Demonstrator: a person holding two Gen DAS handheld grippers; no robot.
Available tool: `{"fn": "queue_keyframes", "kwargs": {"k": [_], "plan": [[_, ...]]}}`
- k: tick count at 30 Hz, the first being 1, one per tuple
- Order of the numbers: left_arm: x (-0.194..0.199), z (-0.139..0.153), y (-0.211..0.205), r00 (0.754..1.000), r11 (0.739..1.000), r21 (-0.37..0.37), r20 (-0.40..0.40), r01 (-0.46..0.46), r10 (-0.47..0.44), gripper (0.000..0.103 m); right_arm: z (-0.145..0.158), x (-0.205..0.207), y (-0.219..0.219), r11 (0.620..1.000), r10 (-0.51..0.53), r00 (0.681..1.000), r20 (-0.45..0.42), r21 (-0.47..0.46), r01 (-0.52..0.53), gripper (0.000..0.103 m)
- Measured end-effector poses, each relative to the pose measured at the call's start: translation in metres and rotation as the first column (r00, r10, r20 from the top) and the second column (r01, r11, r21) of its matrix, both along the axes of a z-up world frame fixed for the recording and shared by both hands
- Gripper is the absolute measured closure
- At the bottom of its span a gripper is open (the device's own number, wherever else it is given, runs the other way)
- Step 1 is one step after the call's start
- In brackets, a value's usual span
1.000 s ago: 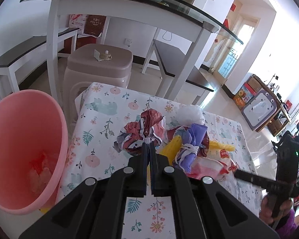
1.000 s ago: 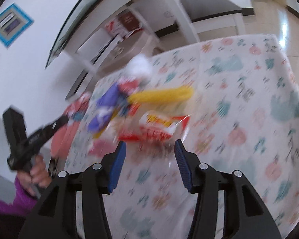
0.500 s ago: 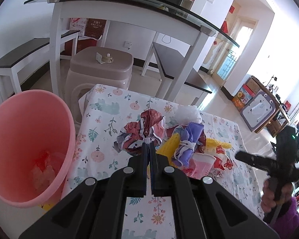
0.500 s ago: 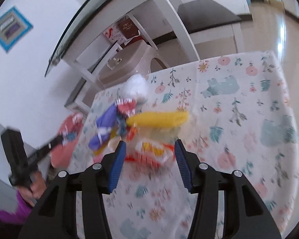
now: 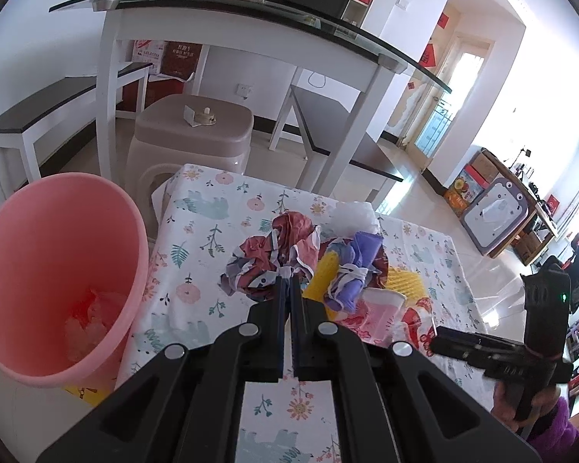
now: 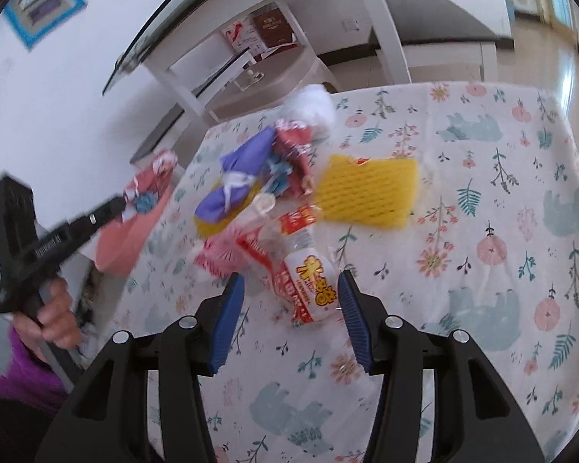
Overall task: Collect trash
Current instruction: 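Grasp the red patterned wrapper with the left gripper while the right gripper grasps the snack bag, then carry both items over the pink bucket and open both grippers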
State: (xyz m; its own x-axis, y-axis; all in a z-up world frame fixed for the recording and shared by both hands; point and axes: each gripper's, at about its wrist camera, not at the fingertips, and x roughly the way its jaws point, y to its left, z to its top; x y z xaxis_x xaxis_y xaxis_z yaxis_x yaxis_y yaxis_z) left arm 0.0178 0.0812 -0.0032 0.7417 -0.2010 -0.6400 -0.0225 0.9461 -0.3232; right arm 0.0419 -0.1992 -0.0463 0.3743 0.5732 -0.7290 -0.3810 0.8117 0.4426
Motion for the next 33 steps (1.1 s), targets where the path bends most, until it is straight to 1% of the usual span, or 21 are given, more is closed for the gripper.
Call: {"fn": "queue_keyframes", "kwargs": {"k": [1, 5, 9, 12, 13, 14, 16, 19, 22, 25, 28, 31, 33], "plan": [[-0.002, 0.001, -0.001, 1.000, 1.000, 0.000, 0.003, 0.002, -0.002, 0.101, 0.000, -0.003, 0.003, 1.000, 0.007, 1.000, 0.009, -0.016, -0.007, 0.052], [-0.009, 0.005, 0.001, 1.000, 1.000, 0.001, 0.015, 0.002, -0.002, 0.101, 0.001, -0.018, 0.021, 0.990, 0.020, 0.996, 0.084, -0.140, -0.009, 0.052], [-0.016, 0.006, 0.003, 1.000, 1.000, 0.009, 0.028, -0.002, 0.002, 0.101, 0.007, -0.031, 0.027, 0.983, 0.018, 0.989, 0.146, -0.182, 0.008, 0.052], [-0.022, 0.006, 0.006, 0.999, 1.000, 0.014, 0.032, -0.004, 0.003, 0.101, 0.007, -0.037, 0.029, 0.978, 0.017, 0.986, 0.168, -0.206, 0.018, 0.053], [-0.024, 0.005, 0.007, 0.999, 1.000, 0.009, 0.032, -0.004, 0.003, 0.101, 0.006, -0.037, 0.030, 0.974, 0.018, 0.985, 0.170, -0.224, 0.021, 0.060], [-0.024, 0.005, 0.008, 1.000, 1.000, 0.007, 0.031, -0.004, 0.004, 0.101, 0.004, -0.038, 0.032, 0.970, 0.021, 0.985, 0.173, -0.241, 0.021, 0.071], [-0.026, 0.004, 0.010, 0.999, 1.000, 0.001, 0.033, -0.007, 0.007, 0.101, 0.003, -0.040, 0.034, 0.960, 0.017, 0.982, 0.189, -0.276, 0.036, 0.081], [-0.031, 0.005, 0.014, 0.999, 1.000, -0.003, 0.040, -0.009, 0.010, 0.101, 0.006, -0.044, 0.034, 0.959, 0.008, 0.979, 0.202, -0.280, 0.050, 0.091], [-0.035, 0.007, 0.018, 0.998, 1.000, 0.008, 0.060, -0.016, 0.016, 0.101, 0.013, -0.048, 0.032, 0.961, -0.010, 0.974, 0.228, -0.267, 0.072, 0.096], [-0.044, 0.011, 0.023, 0.996, 0.999, 0.032, 0.090, -0.033, 0.030, 0.101, 0.031, -0.052, 0.034, 0.968, -0.023, 0.962, 0.273, -0.234, 0.090, 0.096], [-0.054, 0.016, 0.031, 0.990, 0.996, 0.062, 0.124, -0.071, 0.063, 0.101, 0.052, -0.053, 0.041, 0.977, -0.020, 0.947, 0.320, -0.193, 0.086, 0.096], [-0.063, 0.020, 0.045, 0.983, 0.990, 0.074, 0.146, -0.119, 0.107, 0.101, 0.076, -0.051, 0.061, 0.990, 0.004, 0.930, 0.367, -0.135, 0.049, 0.096], [-0.069, 0.022, 0.056, 0.977, 0.984, 0.079, 0.157, -0.157, 0.143, 0.101, 0.085, -0.046, 0.080, 0.994, 0.033, 0.924, 0.381, -0.105, 0.008, 0.096]]}}
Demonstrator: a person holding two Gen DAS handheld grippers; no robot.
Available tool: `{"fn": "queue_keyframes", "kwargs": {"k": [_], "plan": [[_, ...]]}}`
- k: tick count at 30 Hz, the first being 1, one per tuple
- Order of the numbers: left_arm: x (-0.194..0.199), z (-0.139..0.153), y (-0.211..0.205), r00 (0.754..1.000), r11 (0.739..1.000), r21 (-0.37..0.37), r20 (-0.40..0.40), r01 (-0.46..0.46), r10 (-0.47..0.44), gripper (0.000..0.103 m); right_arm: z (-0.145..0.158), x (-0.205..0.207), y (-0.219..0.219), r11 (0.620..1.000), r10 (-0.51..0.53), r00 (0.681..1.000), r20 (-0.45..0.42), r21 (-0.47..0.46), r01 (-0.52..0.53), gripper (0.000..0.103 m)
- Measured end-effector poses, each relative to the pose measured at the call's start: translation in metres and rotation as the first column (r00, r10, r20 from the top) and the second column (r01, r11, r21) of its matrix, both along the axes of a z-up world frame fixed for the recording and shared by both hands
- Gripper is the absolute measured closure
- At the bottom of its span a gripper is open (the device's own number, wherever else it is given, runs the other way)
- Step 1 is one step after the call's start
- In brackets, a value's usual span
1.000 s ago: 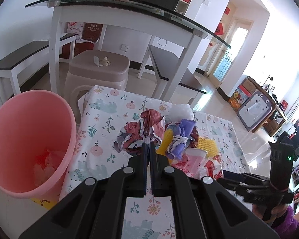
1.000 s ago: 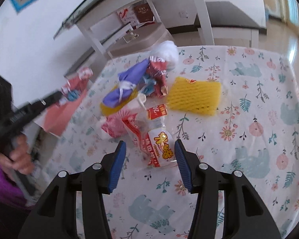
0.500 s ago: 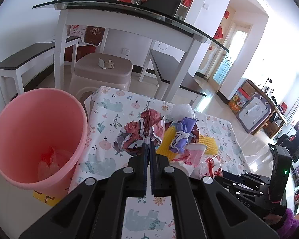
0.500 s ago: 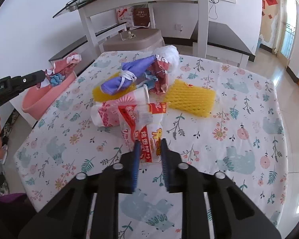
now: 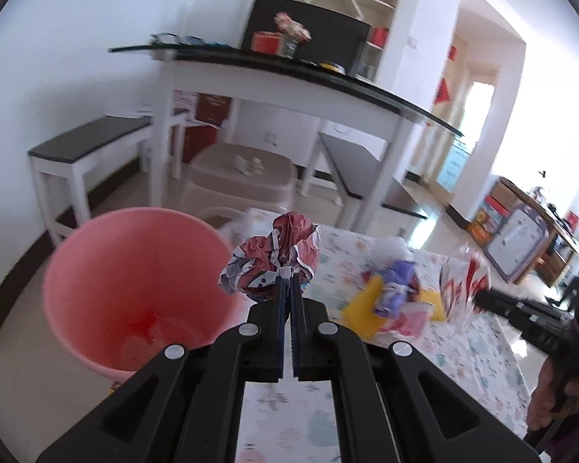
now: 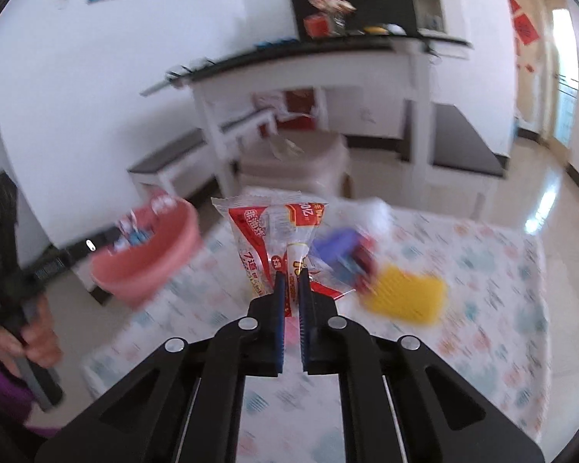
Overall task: Collect trash
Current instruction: 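Carry both items over the pink bucket and open both grippers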
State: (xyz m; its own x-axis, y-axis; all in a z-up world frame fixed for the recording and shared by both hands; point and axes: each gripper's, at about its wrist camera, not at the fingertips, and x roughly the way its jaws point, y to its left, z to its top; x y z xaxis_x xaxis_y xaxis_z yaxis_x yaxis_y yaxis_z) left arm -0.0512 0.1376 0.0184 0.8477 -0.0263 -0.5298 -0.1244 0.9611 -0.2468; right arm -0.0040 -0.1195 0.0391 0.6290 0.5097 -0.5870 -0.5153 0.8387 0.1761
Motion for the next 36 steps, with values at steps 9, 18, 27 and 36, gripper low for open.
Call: {"fn": "queue_keyframes", "kwargs": {"k": [9, 18, 27, 36], "plan": [[-0.027, -0.008, 0.060, 0.982, 0.982, 0.038, -0.027, -0.185, 0.186, 0.101, 0.007, 0.029, 0.125, 0.970, 0.243, 0.968, -0.065, 0.049, -0.240, 0.096], [-0.023, -0.032, 0.083, 0.972, 0.975, 0.044, -0.083, -0.219, 0.222, 0.101, -0.029, 0.038, 0.210, 0.949, 0.311, 0.939, -0.149, -0.008, -0.315, 0.096], [-0.010, -0.049, 0.085, 0.966, 0.975, 0.051, -0.134, -0.215, 0.220, 0.101, -0.059, 0.043, 0.220, 0.946, 0.304, 0.927, -0.222, -0.041, -0.320, 0.096], [-0.009, -0.053, 0.092, 0.955, 0.968, 0.022, -0.158, -0.252, 0.252, 0.079, -0.066, 0.041, 0.223, 0.935, 0.336, 0.904, -0.265, -0.023, -0.354, 0.086]]}}
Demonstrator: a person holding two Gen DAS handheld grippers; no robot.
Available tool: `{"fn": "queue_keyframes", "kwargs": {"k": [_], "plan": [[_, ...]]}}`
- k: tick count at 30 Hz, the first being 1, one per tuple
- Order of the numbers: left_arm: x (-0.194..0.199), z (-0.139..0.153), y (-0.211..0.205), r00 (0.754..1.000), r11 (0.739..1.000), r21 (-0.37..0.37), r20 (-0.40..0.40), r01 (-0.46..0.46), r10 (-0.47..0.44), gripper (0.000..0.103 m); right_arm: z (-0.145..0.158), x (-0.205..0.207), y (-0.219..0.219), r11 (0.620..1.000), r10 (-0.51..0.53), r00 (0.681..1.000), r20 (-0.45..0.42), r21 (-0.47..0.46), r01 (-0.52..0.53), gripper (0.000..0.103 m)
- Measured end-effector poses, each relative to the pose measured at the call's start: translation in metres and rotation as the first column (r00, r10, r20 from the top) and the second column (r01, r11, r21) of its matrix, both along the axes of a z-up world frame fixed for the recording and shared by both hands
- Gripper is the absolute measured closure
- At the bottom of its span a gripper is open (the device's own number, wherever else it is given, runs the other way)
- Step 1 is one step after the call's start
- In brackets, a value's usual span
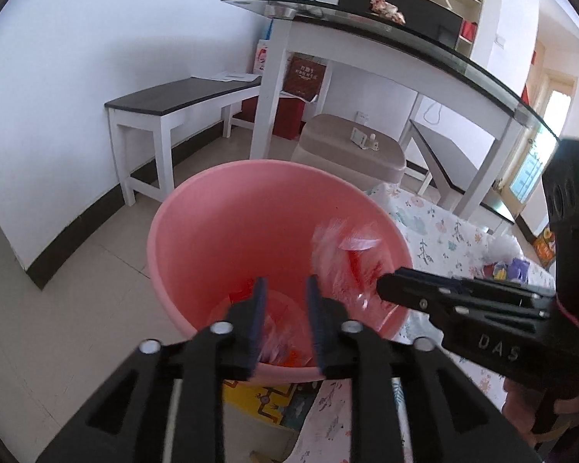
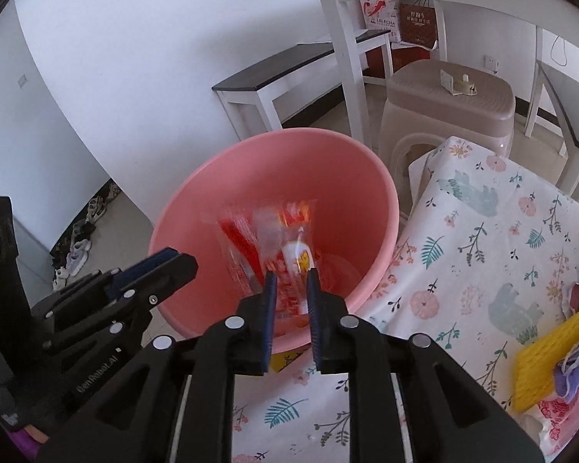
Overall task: Collect trash
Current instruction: 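Carry both items over the pink bucket and open both grippers, then move both open grippers back toward the remaining trash on the table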
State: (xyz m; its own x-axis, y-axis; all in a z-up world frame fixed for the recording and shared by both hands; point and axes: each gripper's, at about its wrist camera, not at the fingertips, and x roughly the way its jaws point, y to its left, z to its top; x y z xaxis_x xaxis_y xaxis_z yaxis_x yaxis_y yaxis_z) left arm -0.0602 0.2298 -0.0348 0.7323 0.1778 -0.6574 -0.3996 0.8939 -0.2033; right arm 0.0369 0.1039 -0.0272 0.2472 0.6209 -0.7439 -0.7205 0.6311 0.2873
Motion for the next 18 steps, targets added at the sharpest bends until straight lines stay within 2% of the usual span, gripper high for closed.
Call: {"fn": "queue_keyframes", "kwargs": {"k": [3, 5, 13, 18], "plan": [[-0.004, 0.003, 0.001, 1.000, 1.000, -0.010, 0.017, -0.006, 0.006, 0.078, 0.002, -0.003, 0.000, 1.000, 0.005, 1.000, 0.012, 0.005, -0.005, 0.084], [-0.006, 0.006, 0.002, 1.000, 1.000, -0.016, 0.027, -0.010, 0.011, 0.077, 0.003, -0.005, 0.001, 1.000, 0.007, 1.000, 0.019, 0.001, -0.007, 0.078], [-0.015, 0.020, 0.002, 0.997, 1.000, -0.016, 0.070, -0.025, 0.026, 0.076, 0.016, -0.016, -0.009, 1.000, -0.004, 0.997, 0.083, 0.010, 0.003, 0.077], [-0.018, 0.029, -0.008, 0.996, 1.000, -0.007, 0.093, 0.014, -0.013, 0.076, 0.027, -0.024, -0.033, 0.999, -0.038, 0.990, 0.135, 0.015, 0.036, 0.077]]}}
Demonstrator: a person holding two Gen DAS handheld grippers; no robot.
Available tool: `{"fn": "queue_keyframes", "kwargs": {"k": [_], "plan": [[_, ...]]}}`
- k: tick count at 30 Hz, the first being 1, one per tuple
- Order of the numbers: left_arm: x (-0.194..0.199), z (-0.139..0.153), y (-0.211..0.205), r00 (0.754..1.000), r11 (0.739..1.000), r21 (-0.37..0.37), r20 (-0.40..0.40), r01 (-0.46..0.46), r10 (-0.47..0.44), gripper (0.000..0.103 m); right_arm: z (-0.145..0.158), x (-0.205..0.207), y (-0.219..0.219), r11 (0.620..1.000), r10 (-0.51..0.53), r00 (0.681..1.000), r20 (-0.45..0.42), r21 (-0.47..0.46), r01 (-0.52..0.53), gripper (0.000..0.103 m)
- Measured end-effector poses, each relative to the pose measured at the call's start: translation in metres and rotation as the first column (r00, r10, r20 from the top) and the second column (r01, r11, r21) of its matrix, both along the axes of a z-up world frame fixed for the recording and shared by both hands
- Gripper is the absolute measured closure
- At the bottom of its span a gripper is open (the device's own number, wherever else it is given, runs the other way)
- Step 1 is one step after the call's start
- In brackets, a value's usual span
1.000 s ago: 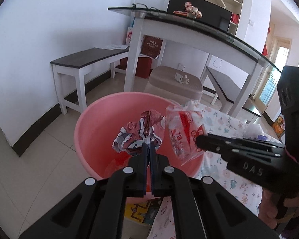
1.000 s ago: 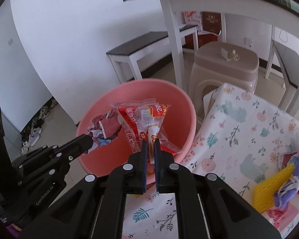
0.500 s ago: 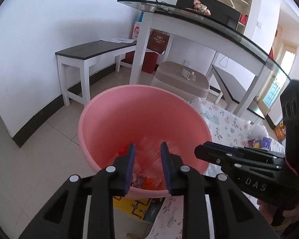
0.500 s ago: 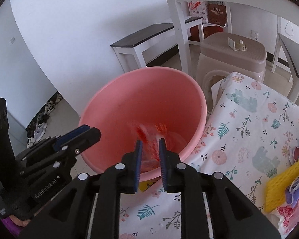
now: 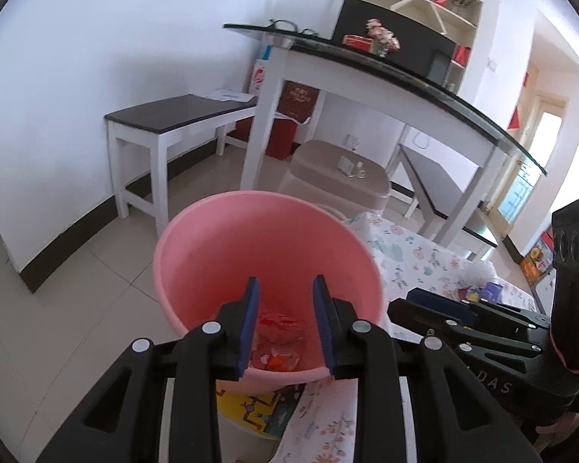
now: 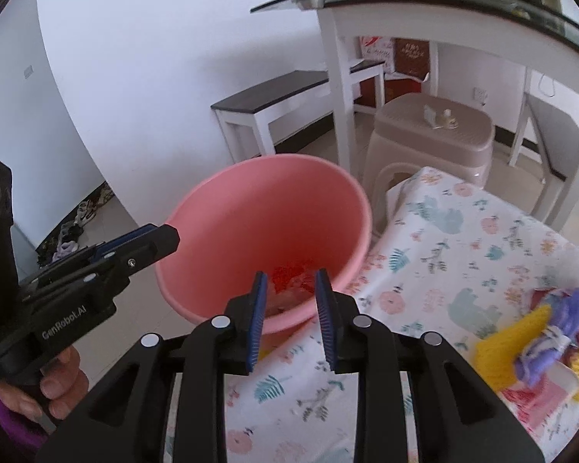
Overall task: Collect trash
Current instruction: 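Move both open grippers back toward the remaining trash on the table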
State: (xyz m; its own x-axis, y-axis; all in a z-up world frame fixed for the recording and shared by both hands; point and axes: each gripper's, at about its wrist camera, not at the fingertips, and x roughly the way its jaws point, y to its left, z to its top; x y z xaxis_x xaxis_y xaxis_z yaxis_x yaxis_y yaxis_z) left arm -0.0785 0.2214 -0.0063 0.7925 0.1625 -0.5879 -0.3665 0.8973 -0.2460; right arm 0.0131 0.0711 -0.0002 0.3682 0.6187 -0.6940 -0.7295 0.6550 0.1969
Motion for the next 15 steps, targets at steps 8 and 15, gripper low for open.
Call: {"fn": "queue_keyframes", "kwargs": {"k": [8, 15], "plan": [[0.005, 0.017, -0.036, 0.992, 0.993, 0.031, 0.038, 0.117, -0.118, 0.076, 0.011, -0.014, -0.056, 0.998, -0.065, 0.997, 0.046, 0.013, 0.065, 0.077], [0.018, 0.022, -0.081, 0.968, 0.966, 0.063, 0.021, 0.249, -0.251, 0.076, 0.000, -0.025, -0.127, 0.983, -0.180, 0.984, 0.007, 0.018, 0.180, 0.077]]}}
